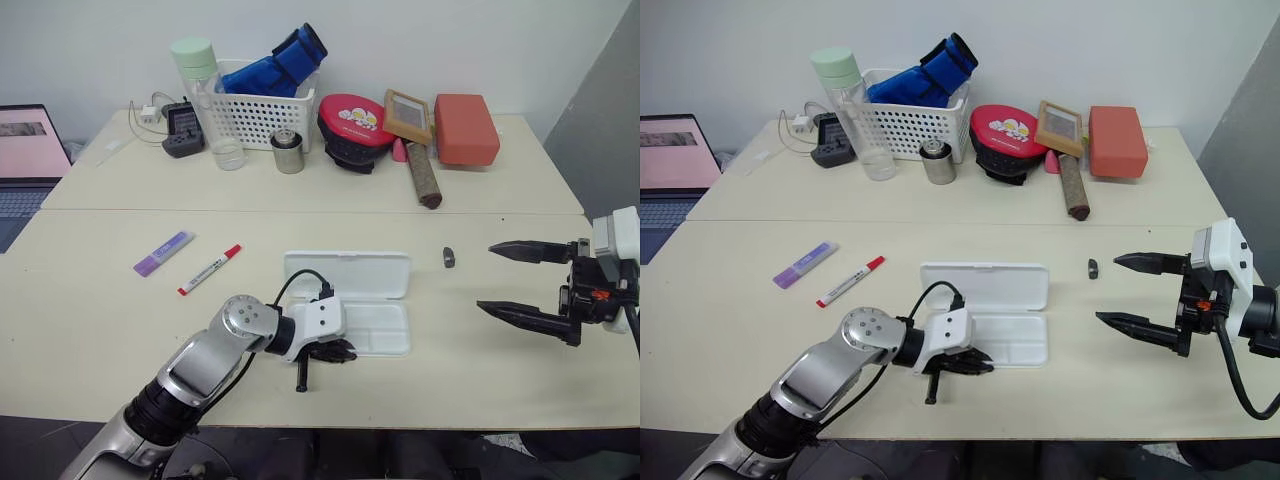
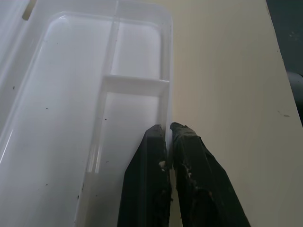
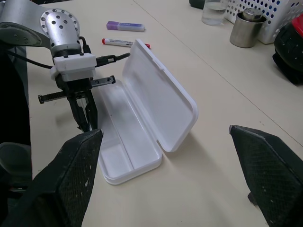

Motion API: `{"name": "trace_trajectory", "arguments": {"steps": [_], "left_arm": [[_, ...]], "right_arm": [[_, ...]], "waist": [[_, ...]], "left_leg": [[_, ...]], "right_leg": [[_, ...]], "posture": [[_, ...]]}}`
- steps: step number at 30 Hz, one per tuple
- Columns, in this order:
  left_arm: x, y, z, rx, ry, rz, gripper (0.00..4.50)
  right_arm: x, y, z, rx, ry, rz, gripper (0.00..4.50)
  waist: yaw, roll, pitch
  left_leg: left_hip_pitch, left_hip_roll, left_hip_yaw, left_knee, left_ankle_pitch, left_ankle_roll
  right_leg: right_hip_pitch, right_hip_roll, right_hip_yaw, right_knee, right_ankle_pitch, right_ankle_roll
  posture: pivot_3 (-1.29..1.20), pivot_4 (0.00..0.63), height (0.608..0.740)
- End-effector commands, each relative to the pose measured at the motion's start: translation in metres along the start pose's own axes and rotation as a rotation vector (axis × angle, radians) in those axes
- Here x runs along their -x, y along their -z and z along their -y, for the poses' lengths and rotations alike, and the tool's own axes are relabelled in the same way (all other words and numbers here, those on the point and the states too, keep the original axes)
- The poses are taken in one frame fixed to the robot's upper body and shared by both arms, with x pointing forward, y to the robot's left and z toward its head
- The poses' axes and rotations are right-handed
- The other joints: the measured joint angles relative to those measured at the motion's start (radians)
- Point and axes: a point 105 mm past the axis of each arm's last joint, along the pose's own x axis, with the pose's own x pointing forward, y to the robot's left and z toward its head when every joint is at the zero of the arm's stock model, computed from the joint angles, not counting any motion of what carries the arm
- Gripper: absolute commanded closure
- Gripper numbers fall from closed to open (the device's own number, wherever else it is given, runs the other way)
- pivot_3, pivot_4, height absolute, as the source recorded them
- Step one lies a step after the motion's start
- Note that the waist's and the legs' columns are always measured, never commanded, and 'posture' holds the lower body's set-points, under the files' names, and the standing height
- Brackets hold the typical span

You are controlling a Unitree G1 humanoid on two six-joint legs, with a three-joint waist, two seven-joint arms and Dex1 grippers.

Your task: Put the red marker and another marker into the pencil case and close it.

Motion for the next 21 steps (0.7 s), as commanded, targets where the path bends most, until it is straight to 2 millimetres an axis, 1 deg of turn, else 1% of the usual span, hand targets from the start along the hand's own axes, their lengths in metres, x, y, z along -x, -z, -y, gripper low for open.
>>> {"name": "trace_trajectory", "arguments": {"steps": [1,4,8,12,13,14,16,17,18,19,20,21], "left_arm": [[-0.009,0.003,0.012,0.055,0.045,0.010,4.45],[-0.011,0.003,0.014,0.073,0.039,0.018,4.45],[-0.010,0.003,0.010,0.092,0.006,0.022,4.45],[-0.010,0.003,0.012,0.096,0.018,0.023,4.45],[-0.010,0.001,0.013,0.101,0.026,0.033,4.18],[-0.009,0.000,0.013,0.104,0.032,0.040,4.18],[-0.007,-0.003,0.011,0.117,0.029,0.051,3.81],[-0.006,-0.003,0.010,0.109,0.024,0.050,3.76],[-0.005,-0.003,0.009,0.108,0.021,0.050,3.55],[-0.004,-0.003,0.009,0.106,0.019,0.049,3.45],[-0.002,-0.007,0.010,0.103,0.025,0.066,3.28],[0.000,-0.010,0.011,0.102,0.031,0.078,3.22]], "right_arm": [[0.001,-0.007,-0.001,0.038,-0.006,0.007,0.00],[0.000,-0.007,-0.002,0.037,-0.007,0.007,0.00],[0.000,-0.007,-0.003,0.035,-0.009,0.007,0.00],[0.000,-0.006,-0.003,0.034,-0.012,0.006,0.00],[0.000,-0.006,-0.003,0.035,-0.012,0.006,0.00],[-0.001,-0.006,-0.003,0.035,-0.012,0.007,0.00],[-0.001,-0.006,-0.003,0.037,-0.013,0.007,0.00],[-0.001,-0.006,-0.002,0.038,-0.013,0.006,0.00],[-0.001,-0.006,-0.002,0.040,-0.014,0.006,0.00],[-0.001,-0.006,-0.002,0.040,-0.014,0.006,0.00],[-0.001,-0.006,-0.002,0.040,-0.015,0.006,0.00],[-0.001,-0.006,-0.001,0.040,-0.015,0.006,0.00]], "waist": [[0.000,0.000,0.000],[0.000,0.000,0.000],[0.000,0.000,0.000],[0.001,0.000,0.000],[0.001,0.000,0.000],[0.001,0.000,0.000],[0.001,0.000,0.000],[0.000,0.000,0.000],[0.000,0.000,0.000],[0.000,0.000,0.000],[0.000,0.000,0.000],[0.000,0.000,0.000]], "left_leg": [[0.000,0.000,0.000,0.000,0.000,0.000],[0.000,0.000,0.000,0.000,0.000,0.000],[0.000,0.000,0.000,0.000,0.000,0.000],[0.000,0.000,0.000,0.000,0.000,0.000],[0.000,0.000,0.000,0.000,0.000,0.000],[0.000,0.000,0.000,0.000,0.000,0.000],[0.000,0.000,0.000,0.000,0.000,0.000],[0.000,0.000,0.000,0.000,0.000,0.000],[0.000,0.000,0.000,0.000,0.000,0.000],[0.000,0.000,0.000,0.000,0.000,0.000],[0.000,0.000,0.000,0.000,0.000,0.000],[0.000,0.000,0.000,0.000,0.000,0.000]], "right_leg": [[0.000,0.000,0.000,0.000,0.000,0.000],[0.000,0.000,0.000,0.000,0.000,0.000],[0.000,0.000,0.000,0.000,0.000,0.000],[0.000,0.000,0.000,0.000,0.000,0.000],[0.000,0.000,0.000,0.000,0.000,0.000],[0.000,0.000,0.000,0.000,0.000,0.000],[0.000,0.000,0.000,0.000,0.000,0.000],[0.000,0.000,0.000,0.000,0.000,0.000],[0.000,0.000,0.000,0.000,0.000,0.000],[0.000,0.000,0.000,0.000,0.000,0.000],[0.000,0.000,0.000,0.000,0.000,0.000],[0.000,0.000,0.000,0.000,0.000,0.000]], "posture": [[0.00,0.150,0.740],[0.00,0.150,0.740],[0.00,0.150,0.740],[0.00,0.150,0.740],[0.00,0.150,0.740],[0.00,0.150,0.740],[0.00,0.150,0.740],[0.00,0.150,0.740],[0.00,0.150,0.740],[0.00,0.150,0.740],[0.00,0.150,0.740],[0.00,0.150,0.740]]}}
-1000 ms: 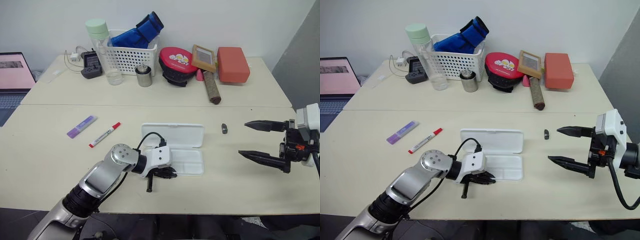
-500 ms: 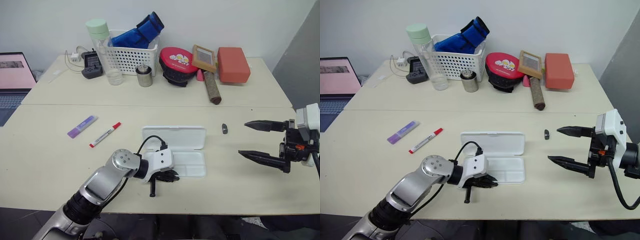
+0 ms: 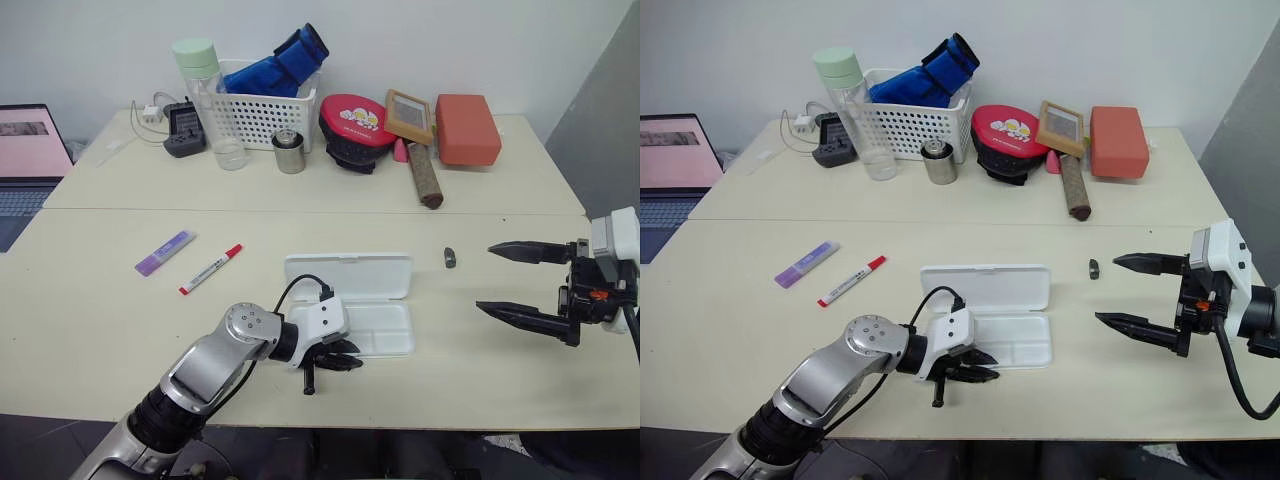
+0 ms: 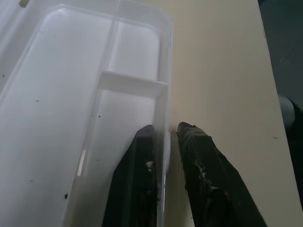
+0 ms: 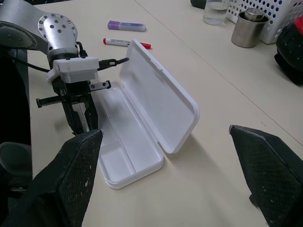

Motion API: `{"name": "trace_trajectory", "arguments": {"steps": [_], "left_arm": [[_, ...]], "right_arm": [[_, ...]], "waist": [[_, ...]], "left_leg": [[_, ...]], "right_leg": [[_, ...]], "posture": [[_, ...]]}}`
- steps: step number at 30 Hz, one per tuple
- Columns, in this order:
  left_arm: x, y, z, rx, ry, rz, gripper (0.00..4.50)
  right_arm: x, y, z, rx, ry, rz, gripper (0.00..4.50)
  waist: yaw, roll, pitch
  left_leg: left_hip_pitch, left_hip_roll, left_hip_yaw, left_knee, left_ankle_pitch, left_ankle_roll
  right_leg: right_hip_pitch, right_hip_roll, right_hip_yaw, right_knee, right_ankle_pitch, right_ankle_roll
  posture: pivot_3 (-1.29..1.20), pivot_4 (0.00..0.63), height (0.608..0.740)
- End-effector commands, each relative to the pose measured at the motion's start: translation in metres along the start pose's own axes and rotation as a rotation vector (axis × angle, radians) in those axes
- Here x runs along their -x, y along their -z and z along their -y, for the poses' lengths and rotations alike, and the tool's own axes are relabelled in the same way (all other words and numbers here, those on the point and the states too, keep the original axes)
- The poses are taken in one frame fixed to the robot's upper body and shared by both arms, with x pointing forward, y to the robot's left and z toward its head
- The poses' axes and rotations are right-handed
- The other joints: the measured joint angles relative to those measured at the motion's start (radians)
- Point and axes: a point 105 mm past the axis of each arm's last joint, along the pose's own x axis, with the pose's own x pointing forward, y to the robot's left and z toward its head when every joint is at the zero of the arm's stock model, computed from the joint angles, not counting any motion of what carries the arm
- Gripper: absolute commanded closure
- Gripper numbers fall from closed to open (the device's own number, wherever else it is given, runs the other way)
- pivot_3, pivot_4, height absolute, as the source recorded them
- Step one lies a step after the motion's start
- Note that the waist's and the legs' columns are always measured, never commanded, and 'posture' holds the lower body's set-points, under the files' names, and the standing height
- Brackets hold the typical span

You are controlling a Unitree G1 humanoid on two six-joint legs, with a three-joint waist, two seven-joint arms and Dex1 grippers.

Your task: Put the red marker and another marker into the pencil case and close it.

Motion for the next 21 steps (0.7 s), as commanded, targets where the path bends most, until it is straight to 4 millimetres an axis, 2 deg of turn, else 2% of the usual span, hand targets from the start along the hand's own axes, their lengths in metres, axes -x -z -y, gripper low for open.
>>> {"name": "trace_trajectory", "arguments": {"steps": [1,4,5,7,16,21], "left_arm": [[0.005,-0.011,0.008,-0.008,0.035,0.045,3.04],[0.012,-0.024,0.011,-0.024,0.052,0.090,2.64],[0.016,-0.028,0.011,-0.030,0.047,0.101,2.64],[0.020,-0.033,0.009,-0.034,0.027,0.114,2.26],[0.048,-0.069,0.007,-0.009,-0.026,0.263,1.12],[0.092,-0.078,-0.010,0.038,-0.235,0.356,0.53]], "right_arm": [[0.000,-0.006,-0.001,0.037,-0.011,0.006,0.00],[-0.001,-0.006,0.000,0.036,-0.013,0.007,0.00],[-0.001,-0.006,0.000,0.035,-0.014,0.008,0.00],[-0.001,-0.006,0.001,0.034,-0.015,0.010,0.00],[-0.003,-0.004,0.002,0.026,-0.026,0.011,0.00],[-0.006,-0.004,0.004,0.013,-0.032,0.031,0.00]], "waist": [[0.000,0.000,0.000],[-0.001,0.000,0.000],[-0.001,0.000,0.000],[-0.001,0.000,0.000],[-0.001,-0.001,0.000],[-0.003,-0.001,0.000]], "left_leg": [[0.000,0.000,0.000,0.000,0.000,0.000],[0.000,0.000,0.000,0.000,0.000,0.000],[0.000,0.000,0.000,0.000,0.000,0.000],[0.000,0.000,0.000,0.000,0.000,0.000],[0.000,0.000,0.000,0.000,0.000,0.000],[0.000,0.001,0.000,0.000,0.000,0.000]], "right_leg": [[0.000,0.000,0.000,0.000,0.000,0.000],[0.000,0.000,0.000,0.000,0.000,0.000],[0.000,0.000,0.000,0.000,0.000,0.000],[0.000,0.000,0.000,0.000,0.000,0.000],[0.000,0.000,0.000,0.000,0.000,0.000],[-0.001,0.001,0.000,0.000,0.000,0.000]], "posture": [[0.00,0.150,0.740],[0.00,0.150,0.740],[0.00,0.150,0.740],[0.00,0.150,0.740],[0.00,0.150,0.740],[0.00,0.150,0.740]]}}
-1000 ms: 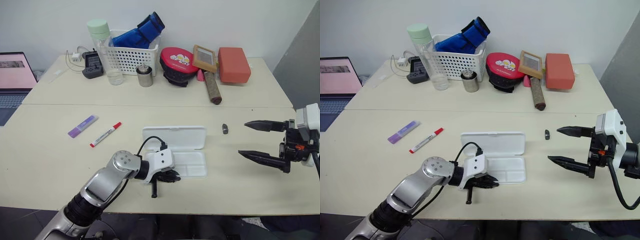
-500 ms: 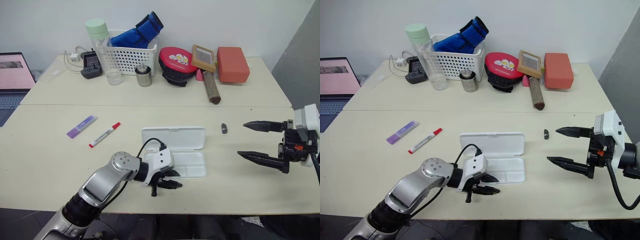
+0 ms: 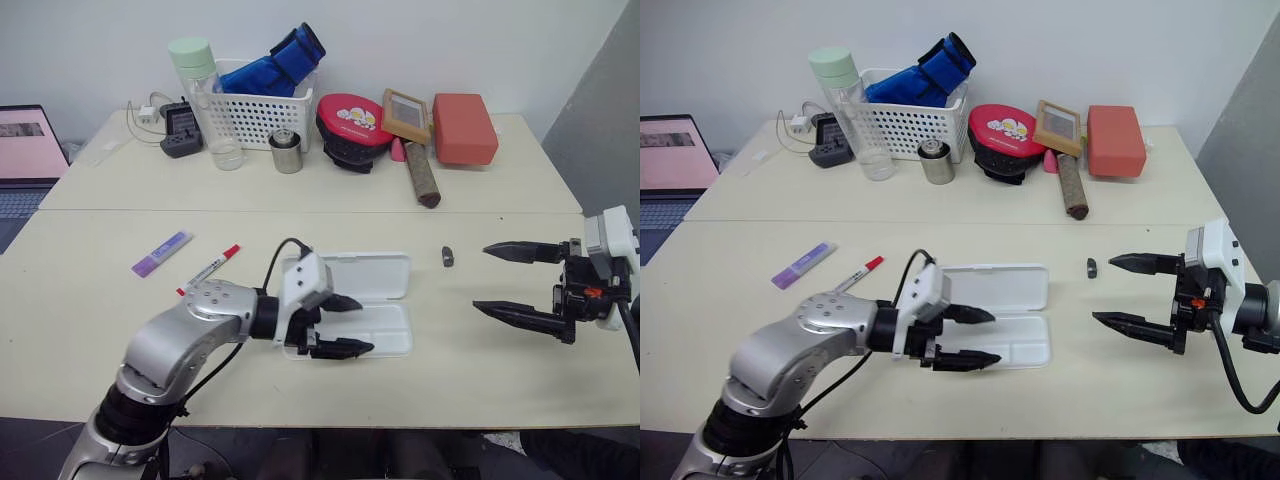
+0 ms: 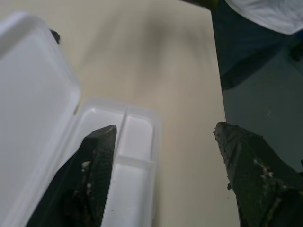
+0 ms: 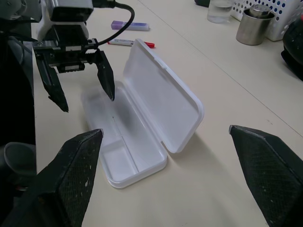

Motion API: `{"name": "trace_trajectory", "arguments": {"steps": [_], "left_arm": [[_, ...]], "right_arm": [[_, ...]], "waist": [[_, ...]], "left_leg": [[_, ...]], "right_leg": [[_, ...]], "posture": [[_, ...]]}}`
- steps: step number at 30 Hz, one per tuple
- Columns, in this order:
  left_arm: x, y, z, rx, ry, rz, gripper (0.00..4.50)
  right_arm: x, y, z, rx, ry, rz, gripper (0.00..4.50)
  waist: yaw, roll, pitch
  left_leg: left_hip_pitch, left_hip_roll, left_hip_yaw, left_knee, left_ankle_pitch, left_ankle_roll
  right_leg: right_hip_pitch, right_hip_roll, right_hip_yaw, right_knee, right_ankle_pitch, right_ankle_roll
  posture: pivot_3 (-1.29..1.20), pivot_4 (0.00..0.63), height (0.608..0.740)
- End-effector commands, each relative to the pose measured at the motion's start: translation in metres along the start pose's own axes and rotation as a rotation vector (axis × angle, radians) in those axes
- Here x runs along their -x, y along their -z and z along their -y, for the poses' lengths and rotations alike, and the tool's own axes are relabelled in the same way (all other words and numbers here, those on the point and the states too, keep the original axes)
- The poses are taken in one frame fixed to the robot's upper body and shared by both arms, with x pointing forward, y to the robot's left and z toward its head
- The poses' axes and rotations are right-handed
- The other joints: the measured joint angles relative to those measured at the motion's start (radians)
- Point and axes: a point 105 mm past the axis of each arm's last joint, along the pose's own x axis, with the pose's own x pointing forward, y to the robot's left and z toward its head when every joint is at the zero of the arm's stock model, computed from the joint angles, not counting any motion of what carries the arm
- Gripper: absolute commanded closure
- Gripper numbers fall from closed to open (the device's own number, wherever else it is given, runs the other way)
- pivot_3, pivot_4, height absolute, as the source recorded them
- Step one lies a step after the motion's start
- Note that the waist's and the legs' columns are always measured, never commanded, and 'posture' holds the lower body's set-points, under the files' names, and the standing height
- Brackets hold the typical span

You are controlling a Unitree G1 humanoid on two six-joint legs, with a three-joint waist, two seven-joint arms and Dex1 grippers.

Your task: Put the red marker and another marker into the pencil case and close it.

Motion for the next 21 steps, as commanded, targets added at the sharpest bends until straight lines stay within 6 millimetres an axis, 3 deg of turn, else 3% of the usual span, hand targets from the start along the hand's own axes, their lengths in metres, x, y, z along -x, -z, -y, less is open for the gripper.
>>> {"name": "trace_trajectory", "arguments": {"steps": [1,3,5,11,16,21], "left_arm": [[0.038,-0.023,-0.014,-0.004,-0.171,0.095,0.38],[0.069,-0.029,-0.030,0.009,-0.306,0.117,0.14],[0.084,-0.029,-0.037,0.015,-0.372,0.113,0.01],[0.130,0.008,-0.073,0.035,-0.636,-0.028,0.01],[0.157,0.041,-0.089,0.059,-0.729,-0.145,0.01],[0.165,0.044,-0.106,0.098,-0.759,-0.118,0.01]], "right_arm": [[-0.004,-0.008,0.000,0.036,-0.014,0.033,0.00],[-0.013,-0.019,-0.006,0.045,-0.074,0.077,0.00],[-0.018,-0.027,-0.011,0.059,-0.114,0.105,0.00],[-0.031,-0.052,-0.015,0.114,-0.184,0.201,0.00],[-0.037,-0.053,-0.017,0.118,-0.205,0.208,0.00],[-0.039,-0.051,-0.018,0.119,-0.205,0.204,0.00]], "waist": [[0.001,0.000,0.000],[-0.004,0.000,0.000],[-0.006,0.000,0.000],[-0.003,0.000,0.000],[0.004,-0.001,0.001],[0.004,-0.001,0.001]], "left_leg": [[0.000,0.000,0.000,0.000,0.000,0.000],[0.000,0.000,0.001,0.000,0.000,0.000],[0.000,0.001,0.001,0.000,0.000,0.000],[0.001,0.000,0.002,-0.001,0.000,0.000],[-0.001,0.000,0.001,-0.001,0.000,0.000],[-0.004,0.000,0.001,-0.001,0.000,0.000]], "right_leg": [[0.000,0.000,0.000,0.000,0.000,0.000],[0.000,0.000,0.000,0.000,0.000,0.000],[-0.001,0.001,0.000,0.000,0.000,0.000],[-0.001,0.000,0.001,0.000,0.000,0.000],[-0.002,-0.001,0.001,-0.001,0.000,0.000],[-0.005,-0.003,0.001,-0.001,0.000,-0.001]], "posture": [[0.00,0.150,0.740],[0.00,0.150,0.740],[0.00,0.150,0.740],[0.00,0.150,0.740],[0.00,0.150,0.740],[0.00,0.150,0.740]]}}
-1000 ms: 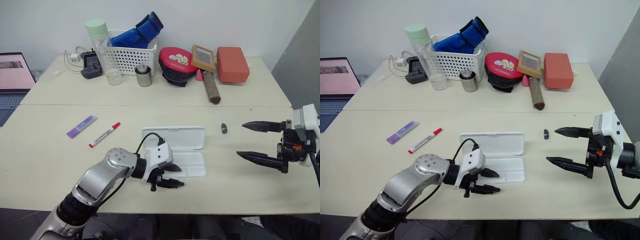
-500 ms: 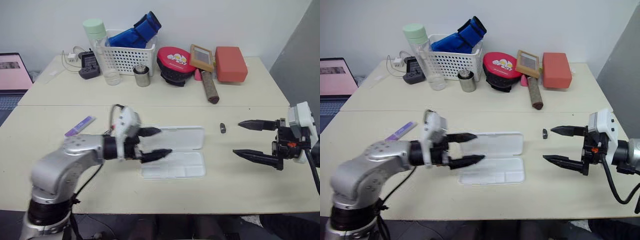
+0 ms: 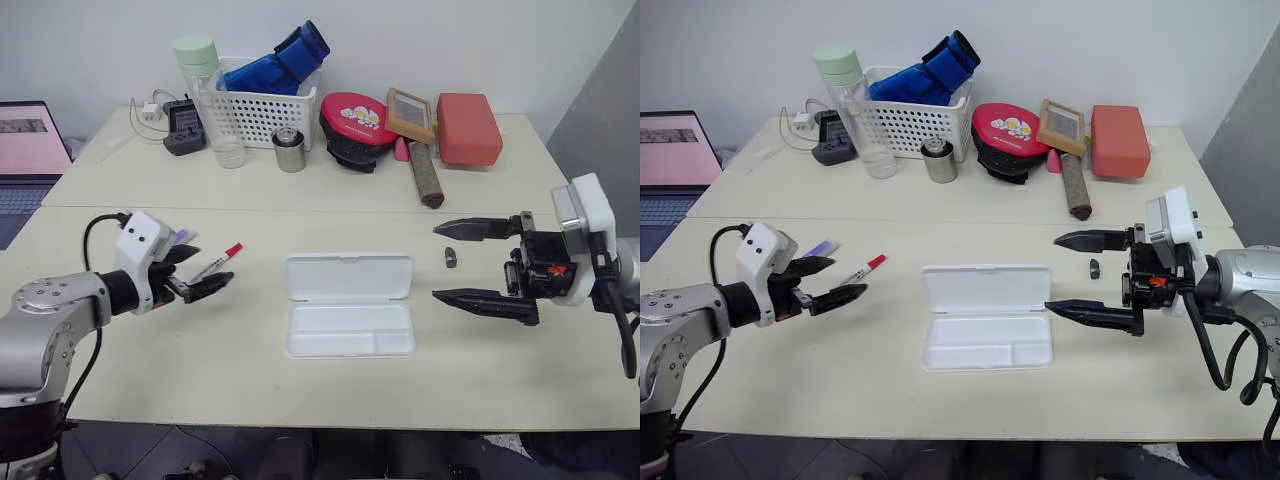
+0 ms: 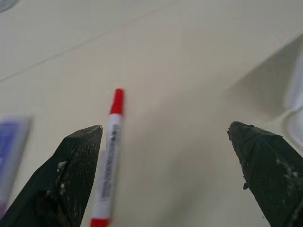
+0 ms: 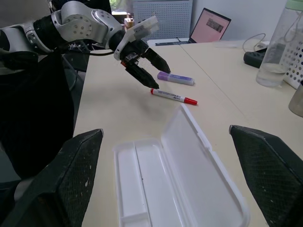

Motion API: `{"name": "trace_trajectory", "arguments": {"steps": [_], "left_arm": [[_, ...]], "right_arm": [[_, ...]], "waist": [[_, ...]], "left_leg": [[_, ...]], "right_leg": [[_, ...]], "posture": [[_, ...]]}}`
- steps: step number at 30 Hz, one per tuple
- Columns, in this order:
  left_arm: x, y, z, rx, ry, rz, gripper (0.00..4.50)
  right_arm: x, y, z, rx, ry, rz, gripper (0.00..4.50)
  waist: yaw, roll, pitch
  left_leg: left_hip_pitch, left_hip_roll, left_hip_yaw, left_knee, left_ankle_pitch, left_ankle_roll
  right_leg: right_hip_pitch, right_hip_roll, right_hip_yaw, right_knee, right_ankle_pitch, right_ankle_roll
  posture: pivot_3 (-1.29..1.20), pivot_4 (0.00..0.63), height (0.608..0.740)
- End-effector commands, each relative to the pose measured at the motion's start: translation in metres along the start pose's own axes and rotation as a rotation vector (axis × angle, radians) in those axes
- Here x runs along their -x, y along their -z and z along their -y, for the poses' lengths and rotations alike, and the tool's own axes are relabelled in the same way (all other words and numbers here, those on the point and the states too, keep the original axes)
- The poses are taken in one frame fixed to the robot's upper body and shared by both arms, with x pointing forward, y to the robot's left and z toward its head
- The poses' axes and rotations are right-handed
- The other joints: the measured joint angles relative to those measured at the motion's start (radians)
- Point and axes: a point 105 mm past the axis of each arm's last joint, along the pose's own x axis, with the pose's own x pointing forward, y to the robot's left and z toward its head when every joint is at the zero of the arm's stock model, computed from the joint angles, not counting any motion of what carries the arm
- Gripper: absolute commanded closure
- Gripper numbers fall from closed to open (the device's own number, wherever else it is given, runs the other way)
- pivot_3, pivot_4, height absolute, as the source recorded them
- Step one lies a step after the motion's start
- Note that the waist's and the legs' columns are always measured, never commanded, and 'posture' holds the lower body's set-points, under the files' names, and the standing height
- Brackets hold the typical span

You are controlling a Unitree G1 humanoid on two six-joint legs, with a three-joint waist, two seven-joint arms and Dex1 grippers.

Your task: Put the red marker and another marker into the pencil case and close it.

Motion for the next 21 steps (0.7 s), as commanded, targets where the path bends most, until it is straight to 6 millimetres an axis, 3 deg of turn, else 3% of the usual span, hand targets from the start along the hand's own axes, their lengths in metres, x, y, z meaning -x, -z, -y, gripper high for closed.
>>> {"name": "trace_trajectory", "arguments": {"steps": [1,11,19,20,21], "left_arm": [[-0.001,-0.015,-0.005,-0.020,0.009,0.053,0.01],[-0.035,0.018,-0.028,-0.004,0.009,-0.106,0.01],[-0.059,0.049,-0.031,-0.008,0.051,-0.228,0.01],[-0.059,0.056,-0.034,-0.025,0.038,-0.265,0.36],[-0.059,0.061,-0.036,-0.037,0.029,-0.293,0.42]], "right_arm": [[-0.001,-0.009,-0.003,0.049,-0.004,0.016,0.00],[0.001,-0.008,-0.008,0.050,0.019,0.004,0.00],[0.003,-0.009,-0.011,0.048,0.046,-0.006,0.00],[0.003,-0.010,-0.010,0.052,0.049,-0.007,0.00],[0.004,-0.010,-0.010,0.054,0.051,-0.008,0.00]], "waist": [[0.000,0.000,0.000],[-0.003,0.000,0.000],[-0.004,0.000,-0.001],[-0.004,0.001,-0.001],[-0.004,0.001,-0.001]], "left_leg": [[0.000,0.000,0.000,0.000,0.000,0.000],[-0.002,0.000,0.000,0.000,0.000,0.000],[-0.002,0.000,0.000,0.001,0.000,0.000],[-0.002,0.000,0.000,0.001,0.000,0.000],[-0.002,0.000,0.000,0.001,0.000,0.000]], "right_leg": [[0.000,0.000,0.000,0.000,0.000,0.000],[-0.003,0.000,0.000,0.002,0.000,-0.001],[-0.004,0.001,-0.001,0.003,0.001,-0.001],[-0.003,0.001,0.000,0.003,0.001,-0.001],[-0.003,0.001,0.000,0.003,0.001,0.000]], "posture": [[0.00,0.150,0.740],[0.00,0.150,0.740],[0.00,0.150,0.740],[0.00,0.150,0.740],[0.00,0.150,0.740]]}}
